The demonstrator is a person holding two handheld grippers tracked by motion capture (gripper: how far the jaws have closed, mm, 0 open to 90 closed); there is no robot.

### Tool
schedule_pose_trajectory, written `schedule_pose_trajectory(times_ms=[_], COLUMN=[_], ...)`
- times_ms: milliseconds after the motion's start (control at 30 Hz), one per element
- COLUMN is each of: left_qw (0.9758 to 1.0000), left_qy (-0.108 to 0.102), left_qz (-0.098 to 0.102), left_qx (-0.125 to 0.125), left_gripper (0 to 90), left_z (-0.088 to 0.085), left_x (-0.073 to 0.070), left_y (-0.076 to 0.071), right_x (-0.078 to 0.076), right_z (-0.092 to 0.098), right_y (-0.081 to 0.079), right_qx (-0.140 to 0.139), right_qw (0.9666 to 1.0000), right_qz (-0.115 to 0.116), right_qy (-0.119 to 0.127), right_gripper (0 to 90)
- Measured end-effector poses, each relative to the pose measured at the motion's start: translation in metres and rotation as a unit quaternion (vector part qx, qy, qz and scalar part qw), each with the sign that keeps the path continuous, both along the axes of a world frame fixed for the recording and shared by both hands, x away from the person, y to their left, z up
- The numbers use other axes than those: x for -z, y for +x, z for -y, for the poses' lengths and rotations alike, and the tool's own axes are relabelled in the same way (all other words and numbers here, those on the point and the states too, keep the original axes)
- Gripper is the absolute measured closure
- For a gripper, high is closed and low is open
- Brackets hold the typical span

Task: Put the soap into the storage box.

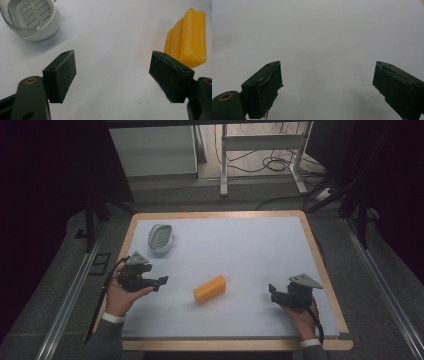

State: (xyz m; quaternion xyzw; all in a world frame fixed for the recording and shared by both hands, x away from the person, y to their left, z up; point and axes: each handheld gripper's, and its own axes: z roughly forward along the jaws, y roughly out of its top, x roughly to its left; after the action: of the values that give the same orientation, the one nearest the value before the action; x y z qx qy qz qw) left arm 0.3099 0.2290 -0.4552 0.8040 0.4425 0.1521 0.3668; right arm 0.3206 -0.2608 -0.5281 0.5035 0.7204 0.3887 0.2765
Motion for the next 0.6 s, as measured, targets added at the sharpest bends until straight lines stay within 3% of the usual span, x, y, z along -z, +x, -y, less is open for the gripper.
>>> schedule_pose_trajectory(times_ms=[233, 600], left_qw=[0.9998, 0.9997], left_qy=[-0.02, -0.002], left_qz=[0.001, -0.003], left_qx=[0.004, 0.023], left_gripper=[22.7, 22.6], left_z=[0.003, 0.018], left_x=[-0.008, -0.017], left_y=[0.001, 0.004], right_x=[0.0, 0.0], right_z=[0.0, -0.001], right_y=[0.0, 0.001], right_qx=[0.001, -0.001], right_qw=[1.0, 1.0], right_qz=[0.0, -0.003], right_qy=[-0.001, -0.004], right_gripper=[8.9, 8.9])
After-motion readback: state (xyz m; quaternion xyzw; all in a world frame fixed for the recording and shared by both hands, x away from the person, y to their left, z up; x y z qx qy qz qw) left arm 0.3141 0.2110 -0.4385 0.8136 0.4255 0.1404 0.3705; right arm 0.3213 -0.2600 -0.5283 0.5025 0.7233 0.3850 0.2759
